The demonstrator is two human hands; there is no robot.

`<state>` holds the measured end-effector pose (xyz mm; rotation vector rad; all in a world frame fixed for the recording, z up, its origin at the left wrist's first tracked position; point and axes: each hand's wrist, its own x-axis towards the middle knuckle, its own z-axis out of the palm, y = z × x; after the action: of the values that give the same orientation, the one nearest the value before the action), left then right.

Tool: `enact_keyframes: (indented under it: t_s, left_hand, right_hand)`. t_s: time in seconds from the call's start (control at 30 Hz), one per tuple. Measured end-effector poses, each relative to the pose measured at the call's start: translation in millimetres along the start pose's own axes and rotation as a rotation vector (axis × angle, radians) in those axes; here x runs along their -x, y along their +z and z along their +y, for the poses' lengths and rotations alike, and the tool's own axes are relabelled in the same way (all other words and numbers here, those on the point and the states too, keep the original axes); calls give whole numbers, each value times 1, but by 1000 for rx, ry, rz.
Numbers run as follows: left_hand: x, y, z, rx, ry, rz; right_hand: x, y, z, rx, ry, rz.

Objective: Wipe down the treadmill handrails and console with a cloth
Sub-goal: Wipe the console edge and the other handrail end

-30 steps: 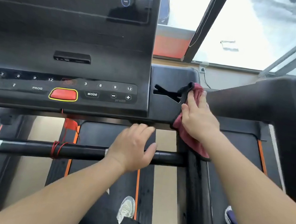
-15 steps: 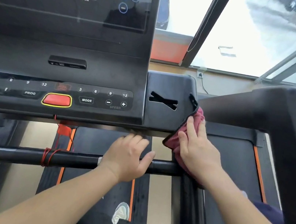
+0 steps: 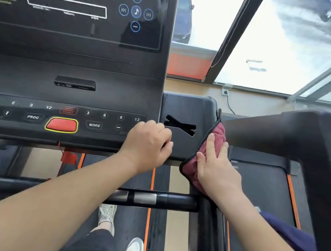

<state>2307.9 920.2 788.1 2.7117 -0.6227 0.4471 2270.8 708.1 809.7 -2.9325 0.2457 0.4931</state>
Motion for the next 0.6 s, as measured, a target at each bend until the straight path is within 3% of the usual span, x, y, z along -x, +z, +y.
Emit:
enact_keyframes:
  t_s: [0.13,0.37,0.6]
  left_hand:
    - [-1,5,-2,65,-14,23]
    - [-3,0,-3,132,-55,-18]
    - [-1,1,-2,107,-16,-20]
  right_hand:
    - [-24,-11,-1,34,-12,-38]
    - [-116,-36,-19,-187,42,-96]
    - [-57,-19,-7,-58,-10,10]
